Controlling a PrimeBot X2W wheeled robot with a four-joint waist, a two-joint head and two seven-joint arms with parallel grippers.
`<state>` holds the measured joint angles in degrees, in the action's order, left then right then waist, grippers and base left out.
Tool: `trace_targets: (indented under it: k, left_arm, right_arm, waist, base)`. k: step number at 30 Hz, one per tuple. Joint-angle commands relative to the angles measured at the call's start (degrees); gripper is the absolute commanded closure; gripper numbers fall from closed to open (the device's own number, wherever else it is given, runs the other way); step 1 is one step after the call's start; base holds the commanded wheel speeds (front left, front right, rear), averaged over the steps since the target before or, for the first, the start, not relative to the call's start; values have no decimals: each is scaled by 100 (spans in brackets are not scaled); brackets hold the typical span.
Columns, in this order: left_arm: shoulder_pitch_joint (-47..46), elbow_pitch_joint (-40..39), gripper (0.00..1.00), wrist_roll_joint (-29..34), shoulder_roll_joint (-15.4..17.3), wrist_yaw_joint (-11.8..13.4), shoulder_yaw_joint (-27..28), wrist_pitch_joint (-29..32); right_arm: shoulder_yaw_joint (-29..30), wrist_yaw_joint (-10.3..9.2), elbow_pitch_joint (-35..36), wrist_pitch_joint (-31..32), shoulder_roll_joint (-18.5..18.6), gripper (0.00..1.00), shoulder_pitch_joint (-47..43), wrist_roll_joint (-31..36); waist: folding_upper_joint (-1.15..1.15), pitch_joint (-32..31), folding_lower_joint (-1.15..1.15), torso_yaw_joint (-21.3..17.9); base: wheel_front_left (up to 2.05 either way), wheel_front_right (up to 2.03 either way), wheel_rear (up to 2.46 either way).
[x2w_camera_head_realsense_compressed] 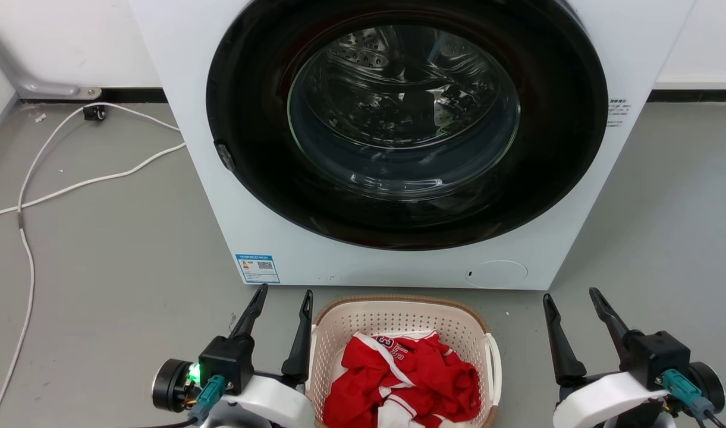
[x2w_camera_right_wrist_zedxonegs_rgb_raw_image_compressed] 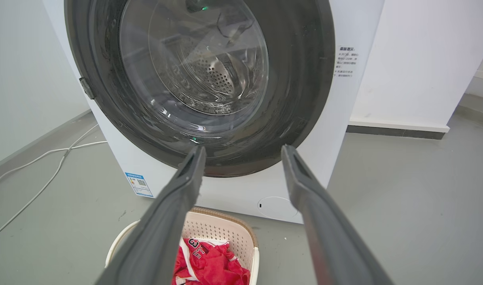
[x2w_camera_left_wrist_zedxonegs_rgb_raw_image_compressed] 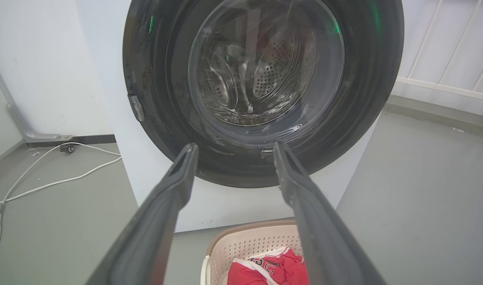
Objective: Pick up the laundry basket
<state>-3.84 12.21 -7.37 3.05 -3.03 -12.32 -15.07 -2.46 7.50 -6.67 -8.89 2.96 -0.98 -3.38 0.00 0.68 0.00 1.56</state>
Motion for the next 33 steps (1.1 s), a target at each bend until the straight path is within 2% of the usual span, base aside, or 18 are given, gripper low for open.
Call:
trace_targets:
  k: [1,20,29,33]
  left_arm:
    - [35,25,0,-37,-5,-11,21,-14]
    - [-135,229,0,-74,-16,24,38,-14]
    - [-539,686,0,-166,-17,18,35,-13]
    - [-981,1111,0,-230,-12,2,92,-13]
  right_arm:
    - [9,-2,-18,-35,-14,0,-1,-16]
    - [49,-2,-157,-19,-14,0,156,-25]
    - [56,-2,-337,75,-14,0,441,-20]
    - [49,-2,-436,104,-14,0,710,-41]
  waist:
    - [0,13,0,-2]
    - [0,322,0,2]
    - [0,1101,0,-104]
    - [0,1671,0,-195]
  base:
    - [0,0,0]
    - [0,0,0]
    - [0,0,0]
    - [0,0,0]
